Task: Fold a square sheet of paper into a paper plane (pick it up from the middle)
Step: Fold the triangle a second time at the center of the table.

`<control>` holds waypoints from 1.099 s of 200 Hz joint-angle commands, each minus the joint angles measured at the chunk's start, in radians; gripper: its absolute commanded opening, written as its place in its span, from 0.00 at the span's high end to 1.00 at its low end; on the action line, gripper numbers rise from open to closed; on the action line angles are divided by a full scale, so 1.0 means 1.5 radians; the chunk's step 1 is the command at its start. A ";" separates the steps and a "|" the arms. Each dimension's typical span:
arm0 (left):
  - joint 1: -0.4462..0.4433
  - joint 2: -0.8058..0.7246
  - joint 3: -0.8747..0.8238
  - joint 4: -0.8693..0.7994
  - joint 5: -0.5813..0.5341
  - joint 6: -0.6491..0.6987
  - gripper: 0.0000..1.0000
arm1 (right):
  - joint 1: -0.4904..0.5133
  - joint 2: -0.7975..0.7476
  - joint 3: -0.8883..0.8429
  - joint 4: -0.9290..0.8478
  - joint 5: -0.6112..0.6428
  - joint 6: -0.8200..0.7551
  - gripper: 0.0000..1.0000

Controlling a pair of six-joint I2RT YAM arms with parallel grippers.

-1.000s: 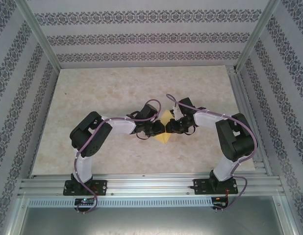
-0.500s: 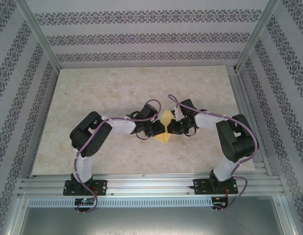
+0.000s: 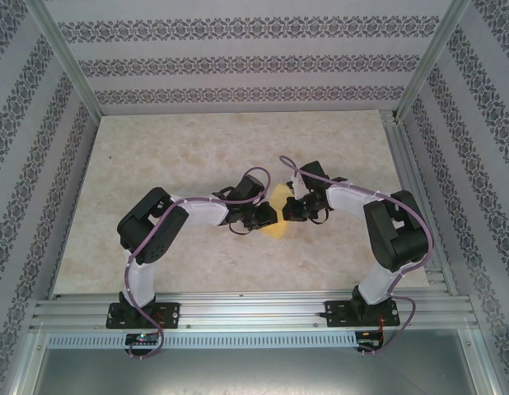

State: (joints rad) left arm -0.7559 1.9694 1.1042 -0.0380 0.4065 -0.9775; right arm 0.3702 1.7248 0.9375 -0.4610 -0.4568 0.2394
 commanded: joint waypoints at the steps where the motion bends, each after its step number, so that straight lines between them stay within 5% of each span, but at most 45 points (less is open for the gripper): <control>1: -0.010 -0.010 0.015 0.003 0.000 0.001 0.79 | -0.008 0.013 0.014 -0.010 0.007 -0.022 0.95; 65: -0.010 -0.022 0.024 0.016 0.023 0.006 0.73 | -0.006 0.024 0.014 -0.009 0.021 -0.020 0.93; 220: -0.021 0.001 0.031 -0.002 0.051 0.010 0.79 | -0.004 0.055 0.035 -0.010 0.026 -0.018 0.92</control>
State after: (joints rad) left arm -0.7731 1.9656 1.1328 -0.0307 0.4706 -0.9771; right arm 0.3702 1.7851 0.9684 -0.4786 -0.4423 0.2329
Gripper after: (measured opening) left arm 0.215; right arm 0.081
